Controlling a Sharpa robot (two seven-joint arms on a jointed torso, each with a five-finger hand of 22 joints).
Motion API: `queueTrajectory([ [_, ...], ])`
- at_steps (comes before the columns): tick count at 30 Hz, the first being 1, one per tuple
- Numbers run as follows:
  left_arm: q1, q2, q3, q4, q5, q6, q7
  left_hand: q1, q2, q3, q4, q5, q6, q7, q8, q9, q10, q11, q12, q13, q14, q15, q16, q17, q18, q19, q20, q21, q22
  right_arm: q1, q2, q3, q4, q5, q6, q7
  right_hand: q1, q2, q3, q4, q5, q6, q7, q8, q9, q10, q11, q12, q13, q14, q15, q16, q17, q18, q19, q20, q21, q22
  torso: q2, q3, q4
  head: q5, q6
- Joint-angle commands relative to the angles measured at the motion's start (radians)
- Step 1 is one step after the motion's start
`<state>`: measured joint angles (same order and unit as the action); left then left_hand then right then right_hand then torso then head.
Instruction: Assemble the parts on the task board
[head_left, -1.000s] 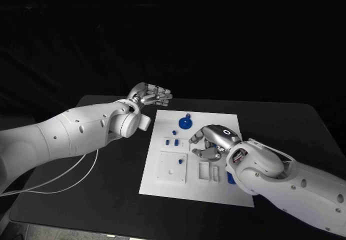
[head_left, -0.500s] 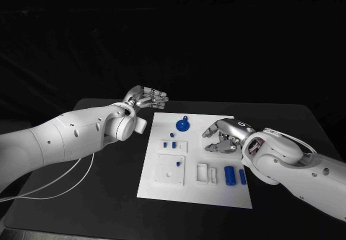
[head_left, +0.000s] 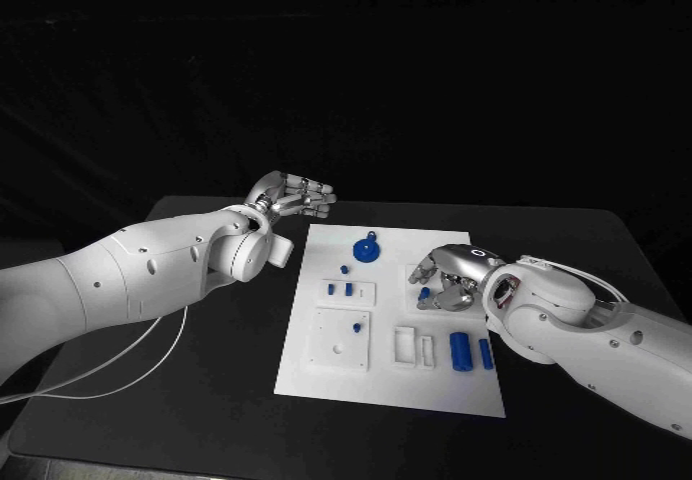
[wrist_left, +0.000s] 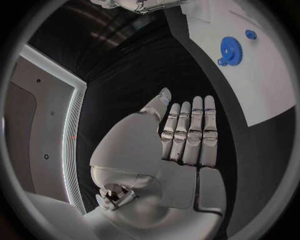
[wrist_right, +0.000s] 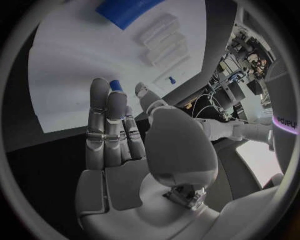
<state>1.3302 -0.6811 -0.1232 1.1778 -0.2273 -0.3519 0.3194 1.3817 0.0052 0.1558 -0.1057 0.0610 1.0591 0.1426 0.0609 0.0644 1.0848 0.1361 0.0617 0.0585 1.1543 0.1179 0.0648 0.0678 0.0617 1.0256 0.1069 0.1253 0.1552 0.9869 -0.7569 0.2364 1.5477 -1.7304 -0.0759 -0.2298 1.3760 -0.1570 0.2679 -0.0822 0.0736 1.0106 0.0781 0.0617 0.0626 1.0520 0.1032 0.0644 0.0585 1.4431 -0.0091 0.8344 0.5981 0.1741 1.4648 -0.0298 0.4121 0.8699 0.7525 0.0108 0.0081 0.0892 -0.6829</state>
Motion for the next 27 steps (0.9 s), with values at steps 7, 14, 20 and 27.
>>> queueTrajectory([
  [7, 0.001, 0.003, 0.001, -0.001, 0.005, 0.012, 0.003, 0.004, 0.005, -0.003, 0.002, -0.006, -0.002, -0.005, 0.001, 0.0, 0.006, 0.001, -0.003, 0.0, -0.004, 0.004, -0.002, 0.001, 0.006, -0.005, -0.002, 0.002, -0.002, 0.0, 0.008, -0.003, -0.009, -0.051, 0.022, -0.003, -0.086, 0.004, 0.224, -0.091, -0.015, 0.045, 0.014, 0.0, 0.0, 0.079, -0.016, -0.005, -0.001, 0.0, -0.009, 0.006, 0.0, -0.01, 0.038, -0.009, 0.016, -0.003, 0.0, 0.0013, -0.0028, 0.0, -0.002],
  [14, 0.001, 0.003, 0.001, -0.002, 0.005, 0.014, 0.002, 0.002, 0.006, -0.001, 0.004, -0.005, -0.001, -0.005, 0.002, 0.0, 0.005, 0.001, -0.003, 0.0, -0.005, 0.004, -0.002, 0.001, 0.006, -0.005, -0.001, 0.002, -0.003, 0.0, 0.009, -0.003, -0.01, -0.057, 0.018, -0.003, -0.106, 0.004, 0.3, -0.099, -0.018, 0.082, 0.024, 0.001, 0.0, 0.12, -0.028, -0.005, 0.0, 0.0, -0.017, 0.006, 0.002, -0.017, 0.037, -0.017, 0.021, 0.001, -0.001, 0.0019, -0.0032, -0.001, -0.005],
  [20, 0.001, 0.004, 0.001, -0.003, 0.005, 0.016, 0.002, 0.002, 0.006, -0.001, 0.004, -0.005, -0.001, -0.005, 0.002, 0.0, 0.005, 0.001, -0.003, 0.0, -0.005, 0.004, -0.002, 0.001, 0.006, -0.005, -0.001, 0.002, -0.003, 0.0, 0.01, -0.003, -0.011, -0.061, 0.022, -0.005, -0.11, 0.007, 0.319, -0.101, -0.019, 0.109, 0.03, 0.001, 0.001, 0.135, -0.031, -0.005, 0.0, 0.0, -0.019, 0.006, 0.005, -0.02, 0.037, -0.02, 0.023, 0.004, -0.001, 0.0015, -0.0024, -0.002, -0.006],
  [27, 0.001, 0.004, 0.001, -0.003, 0.005, 0.018, 0.0, 0.001, 0.004, 0.0, 0.005, -0.006, -0.001, -0.005, 0.001, 0.0, 0.003, 0.002, -0.003, 0.0, -0.006, 0.005, -0.002, 0.001, 0.007, -0.005, 0.0, 0.002, -0.005, 0.0, 0.012, -0.005, -0.017, -0.066, 0.025, -0.007, -0.111, 0.01, 0.325, -0.101, -0.019, 0.125, 0.032, 0.001, 0.001, 0.14, -0.031, -0.005, 0.0, 0.0, -0.019, 0.006, 0.006, -0.02, 0.036, -0.02, 0.023, 0.006, 0.0, 0.0015, -0.002, -0.004, -0.008],
])
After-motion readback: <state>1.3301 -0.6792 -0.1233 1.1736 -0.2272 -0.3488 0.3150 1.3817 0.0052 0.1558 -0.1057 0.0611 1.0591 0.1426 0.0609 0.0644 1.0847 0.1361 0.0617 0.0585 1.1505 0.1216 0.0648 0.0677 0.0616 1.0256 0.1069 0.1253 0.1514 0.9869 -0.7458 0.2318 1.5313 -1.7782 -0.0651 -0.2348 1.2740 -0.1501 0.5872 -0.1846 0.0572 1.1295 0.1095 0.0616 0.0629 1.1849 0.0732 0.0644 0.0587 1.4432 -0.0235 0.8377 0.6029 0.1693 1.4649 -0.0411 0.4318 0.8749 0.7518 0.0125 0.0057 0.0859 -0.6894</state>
